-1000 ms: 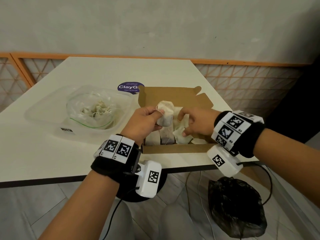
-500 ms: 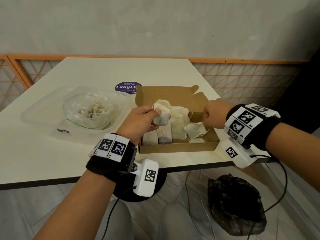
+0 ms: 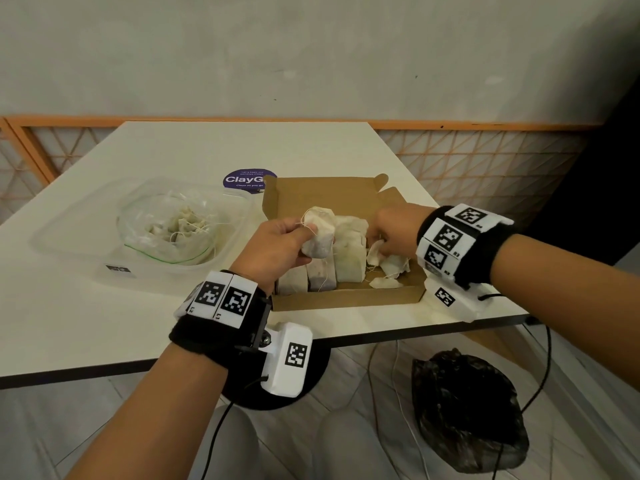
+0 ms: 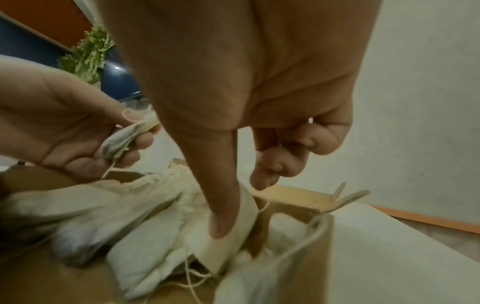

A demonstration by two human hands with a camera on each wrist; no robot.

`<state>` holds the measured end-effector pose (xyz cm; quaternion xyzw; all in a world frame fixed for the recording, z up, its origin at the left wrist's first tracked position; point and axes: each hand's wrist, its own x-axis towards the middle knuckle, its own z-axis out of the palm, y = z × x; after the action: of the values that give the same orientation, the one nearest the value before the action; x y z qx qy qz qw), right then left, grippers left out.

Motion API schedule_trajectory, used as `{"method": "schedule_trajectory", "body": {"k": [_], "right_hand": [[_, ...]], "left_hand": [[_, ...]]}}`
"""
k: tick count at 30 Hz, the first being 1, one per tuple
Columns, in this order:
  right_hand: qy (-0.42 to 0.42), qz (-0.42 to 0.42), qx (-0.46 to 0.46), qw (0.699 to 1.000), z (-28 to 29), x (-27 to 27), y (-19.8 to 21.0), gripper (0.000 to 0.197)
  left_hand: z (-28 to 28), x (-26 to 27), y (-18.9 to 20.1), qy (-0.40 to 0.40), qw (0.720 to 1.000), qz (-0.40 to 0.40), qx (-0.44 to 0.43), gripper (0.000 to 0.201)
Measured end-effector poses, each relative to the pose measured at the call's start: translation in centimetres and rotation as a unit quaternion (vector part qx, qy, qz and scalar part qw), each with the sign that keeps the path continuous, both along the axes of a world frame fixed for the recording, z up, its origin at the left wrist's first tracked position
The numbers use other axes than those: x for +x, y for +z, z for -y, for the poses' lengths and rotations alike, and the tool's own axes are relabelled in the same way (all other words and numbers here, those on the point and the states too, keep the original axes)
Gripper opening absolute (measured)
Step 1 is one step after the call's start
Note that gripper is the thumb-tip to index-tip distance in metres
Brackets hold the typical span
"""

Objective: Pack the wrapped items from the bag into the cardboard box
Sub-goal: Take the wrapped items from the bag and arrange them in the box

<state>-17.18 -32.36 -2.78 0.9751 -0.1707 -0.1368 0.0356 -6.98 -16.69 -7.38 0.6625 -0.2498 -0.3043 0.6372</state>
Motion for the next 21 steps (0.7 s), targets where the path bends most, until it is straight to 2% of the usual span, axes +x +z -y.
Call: {"method": "schedule_trajectory", "body": {"k": [2,6,11,14,17,19,21], "right_hand": [[-0.035,0.02,0.008,0.999,0.6,-0.5,0.4,0.012],[-0.101,0.043,0.039,0.993,2.0,-1.6,1.3,0.024],[-0.113,0.102,0.141,0.978,2.7,-2.5,2.2,0.026],[-0.122,0.177,0.227,0.95,2.0,-2.2,2.4,0.025],[-0.16,0.242,0.322,0.901,1.0,-1.2,2.5,0.021],[-0.166,0.252,0.387,0.872,0.3,-0.8,2.6,0.02],[-0.157,0.252,0.419,0.858,-0.3,-0.5,2.8,0.018]], "left_hand": [[-0.1,0.1,0.0,-0.001,1.0,-0.004,-0.003,0.014],[0.0,0.2,0.1,0.006,1.0,-0.023,-0.002,0.013],[0.1,0.4,0.4,0.044,0.997,-0.051,-0.024,0.012],[0.4,-0.4,1.1,0.003,0.999,-0.034,-0.033,0.015],[0.8,-1.8,1.5,-0.071,0.997,-0.002,-0.01,0.012],[1.0,-2.4,1.7,-0.077,0.997,0.027,0.009,0.014],[1.2,-2.5,1.8,-0.059,0.997,0.049,0.017,0.014]]}}
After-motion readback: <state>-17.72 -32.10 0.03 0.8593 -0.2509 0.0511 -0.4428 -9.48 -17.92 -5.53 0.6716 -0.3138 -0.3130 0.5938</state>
